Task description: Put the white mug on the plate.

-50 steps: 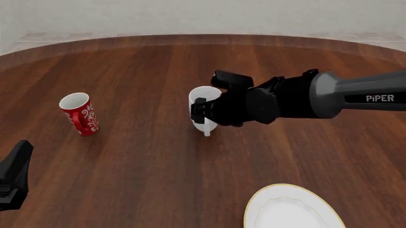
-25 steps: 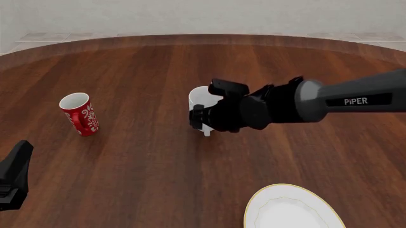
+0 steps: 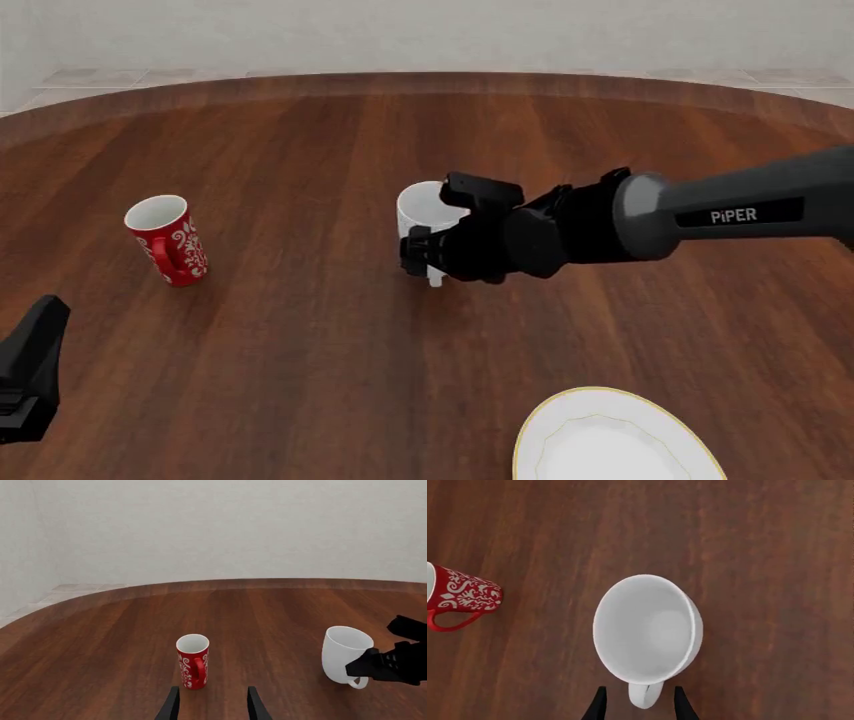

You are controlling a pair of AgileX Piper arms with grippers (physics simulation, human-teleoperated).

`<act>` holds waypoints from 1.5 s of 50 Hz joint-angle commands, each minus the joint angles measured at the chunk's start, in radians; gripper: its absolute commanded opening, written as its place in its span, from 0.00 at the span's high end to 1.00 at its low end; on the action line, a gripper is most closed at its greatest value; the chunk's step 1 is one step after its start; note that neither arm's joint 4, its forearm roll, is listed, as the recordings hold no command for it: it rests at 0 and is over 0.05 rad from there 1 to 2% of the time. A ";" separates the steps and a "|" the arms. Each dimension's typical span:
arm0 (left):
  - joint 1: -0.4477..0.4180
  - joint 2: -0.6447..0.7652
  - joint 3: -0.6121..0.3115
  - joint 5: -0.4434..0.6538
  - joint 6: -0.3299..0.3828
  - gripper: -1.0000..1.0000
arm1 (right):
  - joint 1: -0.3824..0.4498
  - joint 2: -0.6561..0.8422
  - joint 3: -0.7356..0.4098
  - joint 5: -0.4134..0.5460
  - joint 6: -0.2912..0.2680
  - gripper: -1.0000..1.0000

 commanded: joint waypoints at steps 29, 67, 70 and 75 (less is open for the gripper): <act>0.002 0.001 0.000 0.001 -0.001 0.00 | 0.015 0.003 -0.019 0.033 -0.025 1.00; 0.002 0.001 0.000 0.001 0.000 0.00 | -0.010 -0.213 0.095 0.137 -0.065 1.00; 0.002 0.001 0.000 0.001 0.000 0.00 | -0.010 -0.234 0.117 0.135 -0.062 1.00; 0.002 0.001 0.000 0.001 0.000 0.00 | -0.010 -0.264 0.142 0.140 -0.061 1.00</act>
